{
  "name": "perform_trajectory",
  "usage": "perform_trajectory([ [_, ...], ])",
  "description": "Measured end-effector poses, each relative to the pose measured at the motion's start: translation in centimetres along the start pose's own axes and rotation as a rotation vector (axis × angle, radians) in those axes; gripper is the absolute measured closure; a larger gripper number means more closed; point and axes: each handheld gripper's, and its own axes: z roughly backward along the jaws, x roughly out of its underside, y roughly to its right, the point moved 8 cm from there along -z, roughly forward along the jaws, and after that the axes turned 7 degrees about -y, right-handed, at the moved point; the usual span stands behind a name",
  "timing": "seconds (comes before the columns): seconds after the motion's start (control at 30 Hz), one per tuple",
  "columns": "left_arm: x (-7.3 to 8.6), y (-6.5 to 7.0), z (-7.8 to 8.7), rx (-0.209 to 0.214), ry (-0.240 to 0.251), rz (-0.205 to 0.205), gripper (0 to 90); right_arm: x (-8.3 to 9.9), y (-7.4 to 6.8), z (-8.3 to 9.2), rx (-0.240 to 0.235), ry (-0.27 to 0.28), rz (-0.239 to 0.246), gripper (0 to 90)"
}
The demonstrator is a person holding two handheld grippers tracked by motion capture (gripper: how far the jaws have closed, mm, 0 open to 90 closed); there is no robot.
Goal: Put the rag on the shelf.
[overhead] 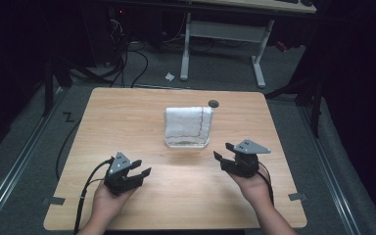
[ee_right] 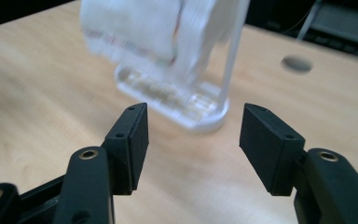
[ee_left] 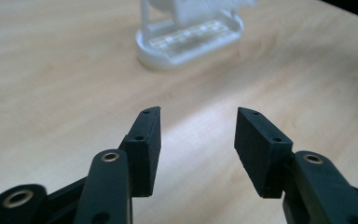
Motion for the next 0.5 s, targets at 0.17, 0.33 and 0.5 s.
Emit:
perform_trajectory([
  [0.17, 4.0, 2.2, -1.8, 0.047, -0.155, -0.013, 51.5, 4.8, -1.9, -1.3, -0.016, -0.048, -0.055, 41.4],
  [0.33, 3.7, 3.2, -1.7, 0.036, -0.149, -0.079, 50.7, 6.2, -2.8, -1.3, 0.014, -0.073, 0.011, 42.1],
  [0.5, 3.1, 2.1, -1.1, 0.035, -0.091, -0.019, 50.7, 6.7, -2.8, -1.9, 0.008, -0.099, 0.012, 42.1],
])
